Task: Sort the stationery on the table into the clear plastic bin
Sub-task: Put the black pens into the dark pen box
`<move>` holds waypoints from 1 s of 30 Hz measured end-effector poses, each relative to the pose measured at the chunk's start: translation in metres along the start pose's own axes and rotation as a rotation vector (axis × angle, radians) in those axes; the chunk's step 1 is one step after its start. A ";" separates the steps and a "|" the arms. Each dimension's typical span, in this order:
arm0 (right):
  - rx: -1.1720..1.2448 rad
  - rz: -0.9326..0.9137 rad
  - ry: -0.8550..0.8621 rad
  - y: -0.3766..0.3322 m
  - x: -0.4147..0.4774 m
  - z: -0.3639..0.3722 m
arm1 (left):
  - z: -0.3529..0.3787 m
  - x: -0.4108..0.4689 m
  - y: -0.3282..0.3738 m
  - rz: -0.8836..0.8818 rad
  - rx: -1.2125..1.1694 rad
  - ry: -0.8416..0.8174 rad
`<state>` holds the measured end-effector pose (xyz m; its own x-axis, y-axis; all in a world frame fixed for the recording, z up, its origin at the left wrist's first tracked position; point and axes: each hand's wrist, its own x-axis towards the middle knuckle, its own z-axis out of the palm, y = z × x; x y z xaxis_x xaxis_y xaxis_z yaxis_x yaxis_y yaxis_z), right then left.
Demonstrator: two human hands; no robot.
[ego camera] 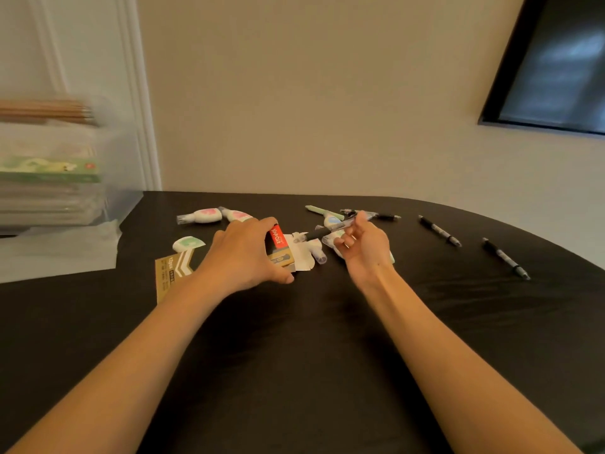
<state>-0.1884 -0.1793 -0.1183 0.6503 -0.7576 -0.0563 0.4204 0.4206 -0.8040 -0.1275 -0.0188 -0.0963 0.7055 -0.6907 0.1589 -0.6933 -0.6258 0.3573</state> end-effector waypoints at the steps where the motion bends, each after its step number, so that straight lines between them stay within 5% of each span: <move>1: -0.013 -0.010 0.001 0.000 -0.001 -0.001 | 0.000 0.000 0.000 0.001 -0.005 0.000; 19: -0.291 0.017 -0.341 -0.003 -0.017 -0.008 | 0.001 0.001 -0.004 -0.055 0.007 0.126; 30: -0.218 -0.067 -0.157 -0.009 -0.018 -0.007 | 0.005 -0.002 -0.003 -0.019 -0.015 0.104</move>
<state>-0.2083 -0.1734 -0.1141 0.7231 -0.6861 0.0802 0.3308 0.2420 -0.9121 -0.1272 -0.0176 -0.1028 0.7303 -0.6372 0.2463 -0.6781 -0.6324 0.3744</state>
